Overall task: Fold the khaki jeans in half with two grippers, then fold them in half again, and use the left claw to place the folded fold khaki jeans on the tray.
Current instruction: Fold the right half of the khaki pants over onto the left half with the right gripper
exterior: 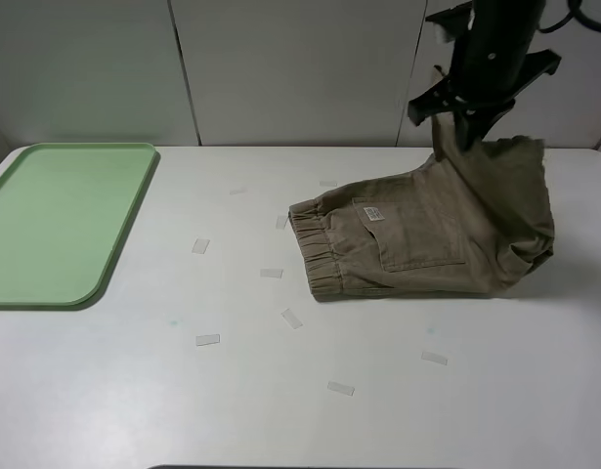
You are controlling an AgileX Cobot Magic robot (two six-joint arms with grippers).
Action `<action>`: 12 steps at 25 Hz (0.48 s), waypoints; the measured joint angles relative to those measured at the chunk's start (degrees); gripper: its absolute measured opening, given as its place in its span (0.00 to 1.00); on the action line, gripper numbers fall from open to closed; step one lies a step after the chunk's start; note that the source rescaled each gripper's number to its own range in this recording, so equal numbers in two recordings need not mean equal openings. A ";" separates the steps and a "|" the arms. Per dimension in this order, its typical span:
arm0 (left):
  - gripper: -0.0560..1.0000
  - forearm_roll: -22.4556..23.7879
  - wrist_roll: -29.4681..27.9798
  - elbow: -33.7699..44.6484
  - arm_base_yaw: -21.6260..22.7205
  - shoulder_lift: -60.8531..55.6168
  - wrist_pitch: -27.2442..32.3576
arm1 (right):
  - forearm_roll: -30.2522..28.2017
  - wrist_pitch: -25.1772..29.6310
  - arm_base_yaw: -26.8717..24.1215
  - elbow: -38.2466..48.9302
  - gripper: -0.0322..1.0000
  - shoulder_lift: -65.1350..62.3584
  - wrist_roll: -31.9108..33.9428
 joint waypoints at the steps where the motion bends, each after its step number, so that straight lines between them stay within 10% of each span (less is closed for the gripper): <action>1: 0.91 0.00 0.00 0.00 0.00 0.00 0.00 | 0.18 0.00 1.39 1.06 0.07 0.00 1.46; 12: 0.91 0.00 0.00 0.00 0.00 0.00 0.00 | 4.68 -8.36 16.92 3.64 0.07 4.53 12.19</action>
